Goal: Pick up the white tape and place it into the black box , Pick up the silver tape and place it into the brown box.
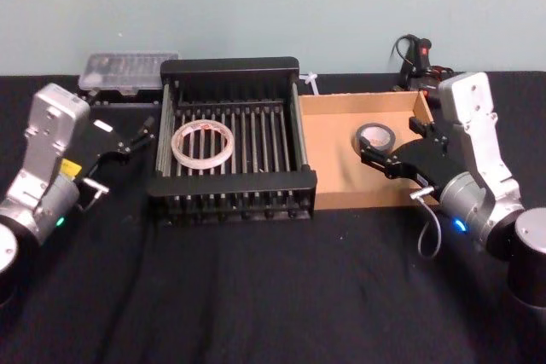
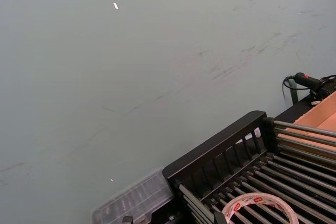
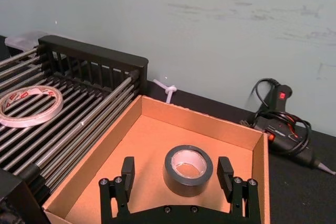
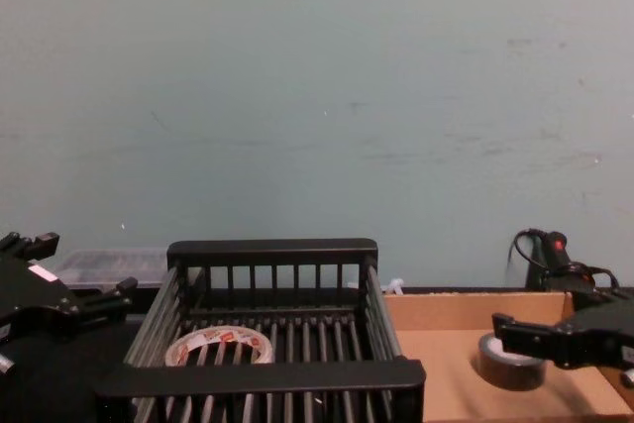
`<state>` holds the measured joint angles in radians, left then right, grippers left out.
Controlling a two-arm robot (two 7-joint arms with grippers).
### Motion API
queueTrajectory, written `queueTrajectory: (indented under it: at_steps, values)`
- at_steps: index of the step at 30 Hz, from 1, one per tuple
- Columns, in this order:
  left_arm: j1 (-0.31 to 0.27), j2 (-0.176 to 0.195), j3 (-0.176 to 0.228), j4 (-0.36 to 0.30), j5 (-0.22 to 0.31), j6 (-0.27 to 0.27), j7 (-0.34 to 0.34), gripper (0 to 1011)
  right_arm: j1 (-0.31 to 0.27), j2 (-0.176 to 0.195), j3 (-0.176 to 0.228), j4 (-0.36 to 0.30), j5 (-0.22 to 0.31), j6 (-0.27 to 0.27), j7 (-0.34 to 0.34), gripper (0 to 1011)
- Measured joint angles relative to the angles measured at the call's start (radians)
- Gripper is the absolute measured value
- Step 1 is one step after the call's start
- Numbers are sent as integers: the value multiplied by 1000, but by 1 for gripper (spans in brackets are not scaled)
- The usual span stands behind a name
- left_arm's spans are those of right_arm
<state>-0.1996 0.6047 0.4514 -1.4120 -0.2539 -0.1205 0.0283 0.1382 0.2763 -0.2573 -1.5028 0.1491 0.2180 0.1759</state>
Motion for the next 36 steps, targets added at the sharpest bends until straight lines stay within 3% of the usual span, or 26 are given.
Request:
queueTrajectory:
  at_steps: [18,25,36]
  values:
    - [0,0,0,0,0,0,0,1001,-138,-26,69,-73,-27,-139,-19,1002]
    - [0,0,0,0,0,0,0,1001,-191,-37,78,-82,-79,-232,-41,1002]
    - [0,0,0,0,0,0,0,1001,-230,-63,103,-80,-99,-284,-38,1002]
